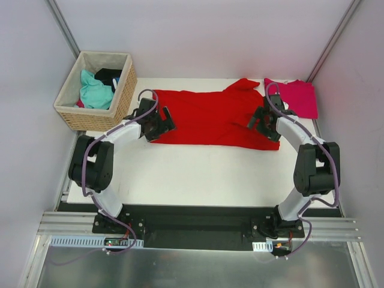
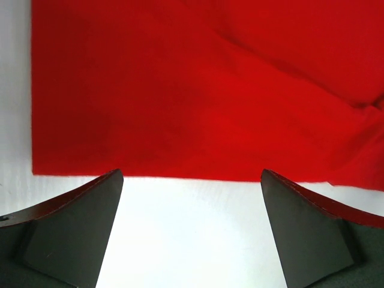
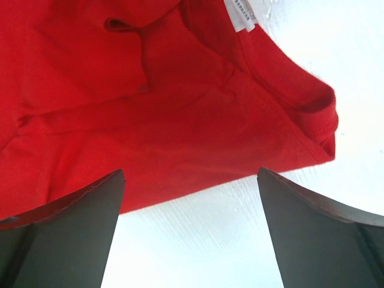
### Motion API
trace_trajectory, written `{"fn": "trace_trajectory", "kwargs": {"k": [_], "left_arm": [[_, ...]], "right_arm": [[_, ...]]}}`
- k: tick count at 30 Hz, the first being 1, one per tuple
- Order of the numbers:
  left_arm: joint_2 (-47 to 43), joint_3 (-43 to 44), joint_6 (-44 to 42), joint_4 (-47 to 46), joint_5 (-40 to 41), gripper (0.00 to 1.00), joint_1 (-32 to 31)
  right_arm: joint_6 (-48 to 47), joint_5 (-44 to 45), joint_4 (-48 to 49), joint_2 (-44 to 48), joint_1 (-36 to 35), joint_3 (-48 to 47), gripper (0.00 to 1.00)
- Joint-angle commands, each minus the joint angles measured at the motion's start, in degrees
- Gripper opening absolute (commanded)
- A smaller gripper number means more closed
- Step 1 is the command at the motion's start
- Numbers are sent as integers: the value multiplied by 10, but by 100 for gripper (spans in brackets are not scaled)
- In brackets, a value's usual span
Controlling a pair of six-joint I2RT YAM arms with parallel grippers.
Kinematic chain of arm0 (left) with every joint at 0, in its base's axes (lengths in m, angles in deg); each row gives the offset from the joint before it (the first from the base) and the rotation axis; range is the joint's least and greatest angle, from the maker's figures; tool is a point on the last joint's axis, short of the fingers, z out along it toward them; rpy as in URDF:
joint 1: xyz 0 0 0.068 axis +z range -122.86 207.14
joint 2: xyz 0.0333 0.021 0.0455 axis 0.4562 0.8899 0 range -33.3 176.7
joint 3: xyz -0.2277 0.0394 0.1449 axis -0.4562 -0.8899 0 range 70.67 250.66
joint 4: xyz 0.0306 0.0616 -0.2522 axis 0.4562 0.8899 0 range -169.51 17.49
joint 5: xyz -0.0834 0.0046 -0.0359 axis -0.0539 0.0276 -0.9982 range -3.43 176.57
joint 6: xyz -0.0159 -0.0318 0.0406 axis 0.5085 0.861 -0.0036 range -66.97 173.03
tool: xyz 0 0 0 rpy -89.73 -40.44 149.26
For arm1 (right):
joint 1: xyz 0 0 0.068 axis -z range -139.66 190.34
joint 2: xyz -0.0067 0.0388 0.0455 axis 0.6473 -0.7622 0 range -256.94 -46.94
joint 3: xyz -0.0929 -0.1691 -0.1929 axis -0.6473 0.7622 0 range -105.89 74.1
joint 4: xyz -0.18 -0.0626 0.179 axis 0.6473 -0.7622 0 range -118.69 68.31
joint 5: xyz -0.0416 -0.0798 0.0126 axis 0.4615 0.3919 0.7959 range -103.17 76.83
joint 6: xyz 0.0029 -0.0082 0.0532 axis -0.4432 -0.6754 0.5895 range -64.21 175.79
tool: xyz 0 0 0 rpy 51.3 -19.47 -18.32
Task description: Fold and stack the t-shirts
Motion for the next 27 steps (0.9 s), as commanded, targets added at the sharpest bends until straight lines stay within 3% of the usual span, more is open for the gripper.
{"fn": "trace_trajectory", "kwargs": {"k": [1,18,27], "left_arm": [[43,39,-12,-26,13,99,22],[117,45,0,-67,-11,99,46],[32,-64,-10,-65,27,99,46]], "right_arm": [[-5,-13,26,-27,14,-28,97],[8,-30,47,-98,22,-17,97],[42,-7,42,-40,13,89,97]]}}
